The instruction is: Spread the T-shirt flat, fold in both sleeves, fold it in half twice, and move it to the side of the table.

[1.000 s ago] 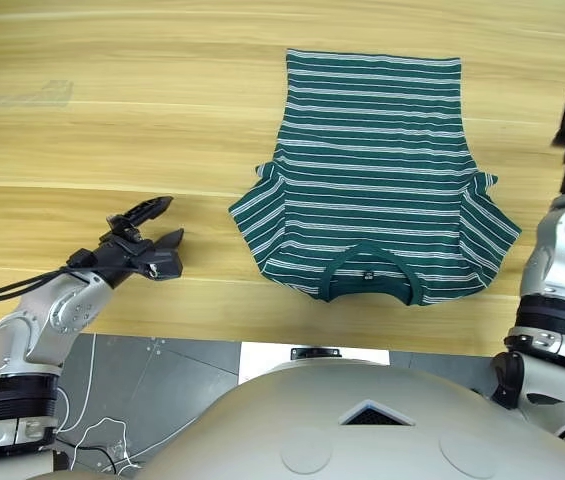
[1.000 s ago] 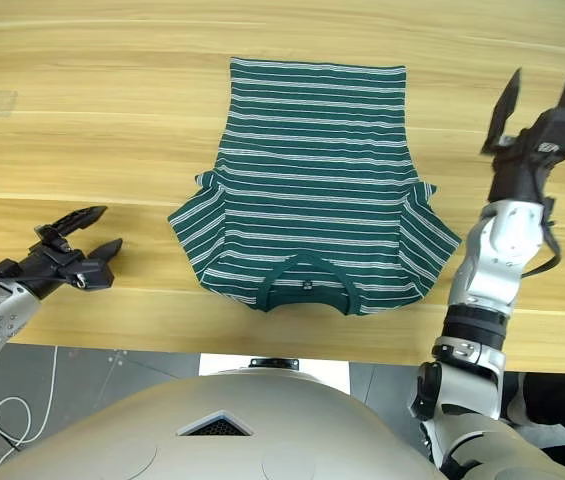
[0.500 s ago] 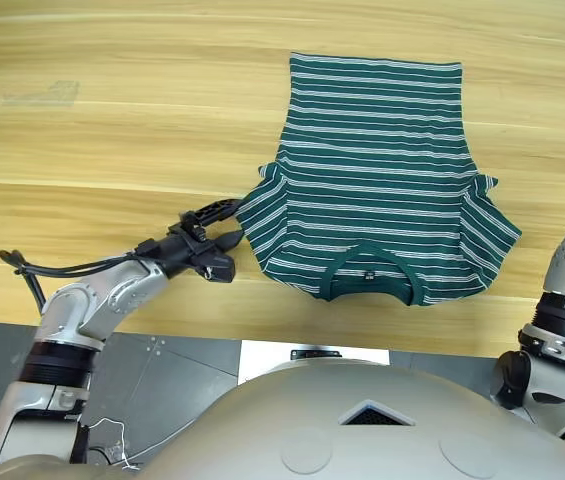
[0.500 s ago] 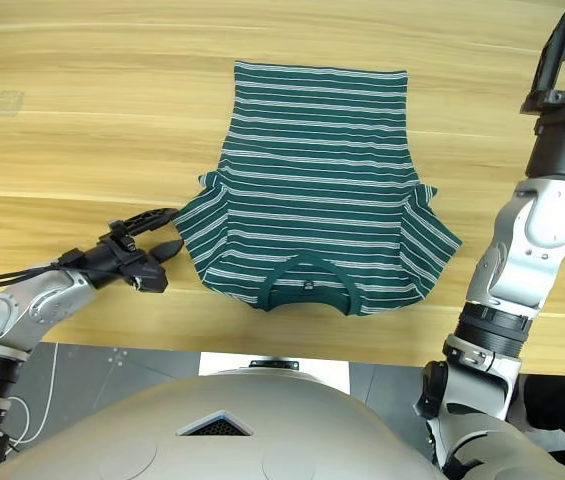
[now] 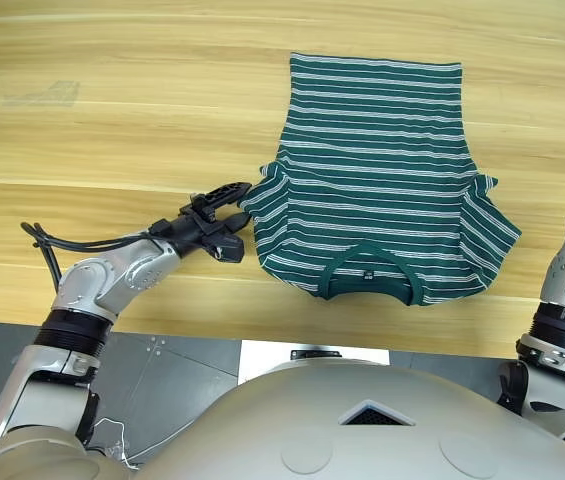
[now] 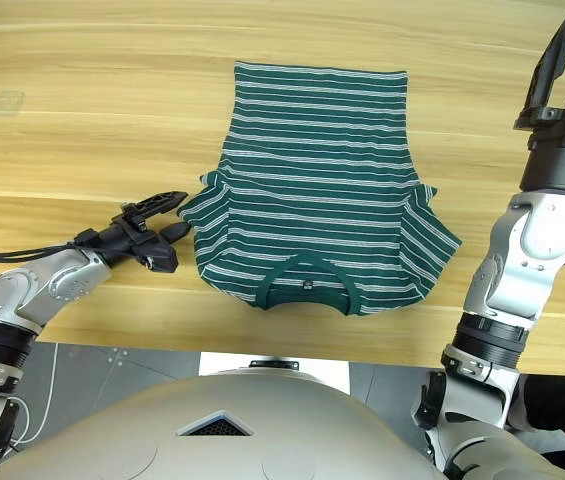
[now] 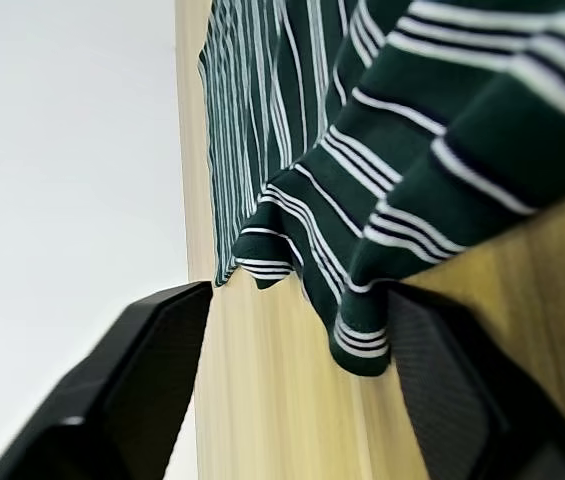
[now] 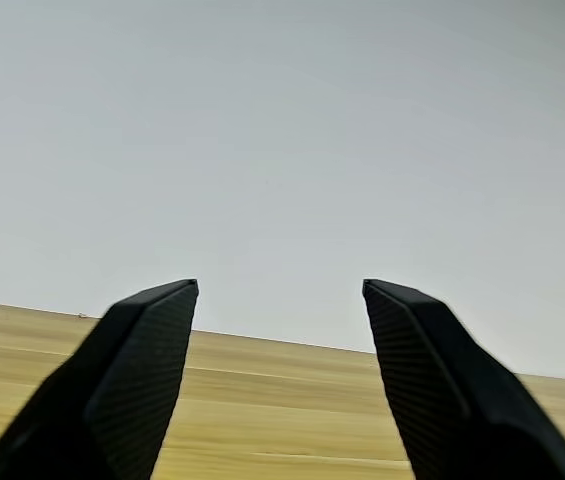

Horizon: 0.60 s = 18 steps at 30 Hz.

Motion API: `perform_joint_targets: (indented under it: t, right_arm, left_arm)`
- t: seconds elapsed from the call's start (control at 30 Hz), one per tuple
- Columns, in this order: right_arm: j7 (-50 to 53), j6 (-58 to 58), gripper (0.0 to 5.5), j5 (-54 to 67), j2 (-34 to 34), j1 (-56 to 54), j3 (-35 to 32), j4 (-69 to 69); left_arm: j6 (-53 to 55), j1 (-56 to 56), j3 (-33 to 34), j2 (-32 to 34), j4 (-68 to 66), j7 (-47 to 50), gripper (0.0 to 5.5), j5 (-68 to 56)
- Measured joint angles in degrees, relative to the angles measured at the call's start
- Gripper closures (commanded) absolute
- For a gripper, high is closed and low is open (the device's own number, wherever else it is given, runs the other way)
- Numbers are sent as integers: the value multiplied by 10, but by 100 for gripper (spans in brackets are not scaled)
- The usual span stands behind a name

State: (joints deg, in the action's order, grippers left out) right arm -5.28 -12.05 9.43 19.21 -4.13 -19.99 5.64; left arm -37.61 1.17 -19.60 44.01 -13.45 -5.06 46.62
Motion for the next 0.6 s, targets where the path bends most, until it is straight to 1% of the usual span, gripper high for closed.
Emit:
perform_joint_targets:
  t: [0.07, 0.13, 0.23, 0.33, 0.6]
  right_arm:
    - [0, 0, 244, 5, 0, 0, -1, 0]
    - [0, 1, 244, 7, 0, 1, -1, 0]
    - [0, 5, 244, 15, 0, 6, -2, 2]
    - [-1, 7, 244, 18, -5, 13, -1, 3]
    - [-5, 9, 244, 28, -11, 18, -1, 4]
  left_arm:
    - [2, 7, -10, 1, -6, 3, 312, 3]
    - [2, 13, -19, 2, -11, 5, 358, 6]
    - [2, 25, -32, 2, -21, 5, 400, 10]
    - [2, 40, -42, 6, -26, 5, 429, 19]
    - [4, 46, -43, 10, -30, 24, 493, 15]
